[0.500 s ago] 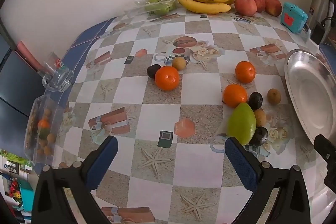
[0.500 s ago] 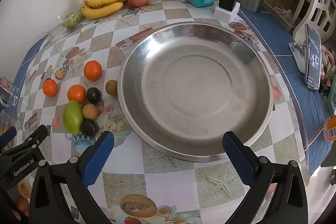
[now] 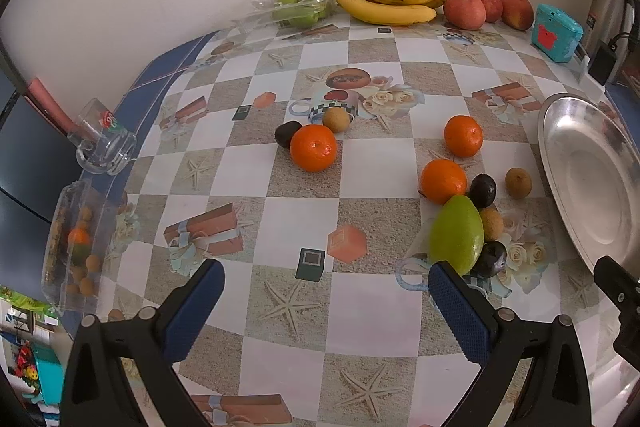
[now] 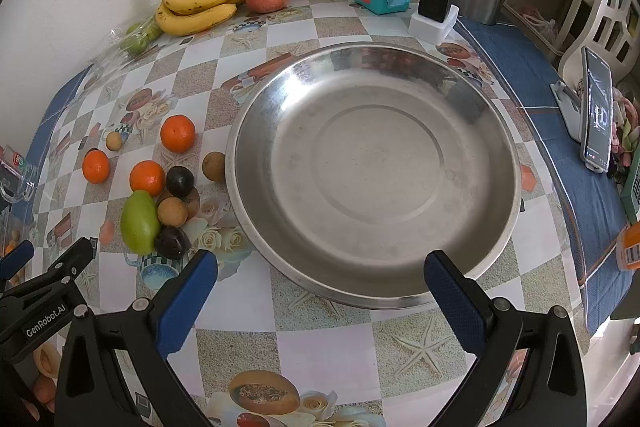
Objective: Organize fruits
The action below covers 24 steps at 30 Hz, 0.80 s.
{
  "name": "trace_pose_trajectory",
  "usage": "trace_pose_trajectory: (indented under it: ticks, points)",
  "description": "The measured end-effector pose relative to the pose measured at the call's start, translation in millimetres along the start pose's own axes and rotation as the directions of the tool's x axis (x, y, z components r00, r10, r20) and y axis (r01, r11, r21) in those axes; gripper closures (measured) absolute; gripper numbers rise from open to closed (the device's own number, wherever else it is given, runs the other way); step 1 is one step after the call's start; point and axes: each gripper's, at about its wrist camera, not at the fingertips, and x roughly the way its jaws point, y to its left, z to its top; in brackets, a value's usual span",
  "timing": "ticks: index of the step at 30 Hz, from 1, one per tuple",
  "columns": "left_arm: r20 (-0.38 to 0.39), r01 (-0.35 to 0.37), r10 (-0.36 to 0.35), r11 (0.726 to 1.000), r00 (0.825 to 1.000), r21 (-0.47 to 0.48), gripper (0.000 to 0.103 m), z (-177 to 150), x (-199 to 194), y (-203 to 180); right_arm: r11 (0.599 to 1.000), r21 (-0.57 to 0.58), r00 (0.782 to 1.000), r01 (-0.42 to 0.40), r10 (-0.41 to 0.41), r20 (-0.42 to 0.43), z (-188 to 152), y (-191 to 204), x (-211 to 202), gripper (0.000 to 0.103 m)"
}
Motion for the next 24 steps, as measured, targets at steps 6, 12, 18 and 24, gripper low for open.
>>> trace_pose_trajectory:
  ticks: [6,12,18,24]
  points:
    - [0.008,0.005,-0.005,1.0,1.0,-0.001,0.0,-0.3,-1.4,0.5,1.0,0.001,1.0,0.001,-0.001,0.0,0.0,0.3,-0.3,0.0]
    - [-0.02,0.02,-0.02,1.0,1.0,0.009,0.0,-0.3,0.7,-0.2,1.0,0.0,1.0,0.001,-0.001,-0.001,0.0,0.0,-0.4,0.0]
    - [0.003,0.023,-0.023,1.0,1.0,0.014,0.0,0.1,1.1,-0.9,1.0,0.0,1.0,0.001,-0.001,-0.001,0.2,-0.3,-0.3,0.0]
    - [0.016,0.03,-0.03,0.999,0.999,0.01,0.0,-0.3,0.8,-1.5,1.0,-0.001,1.0,0.001,-0.001,-0.002,0.2,-0.6,-0.2,0.0]
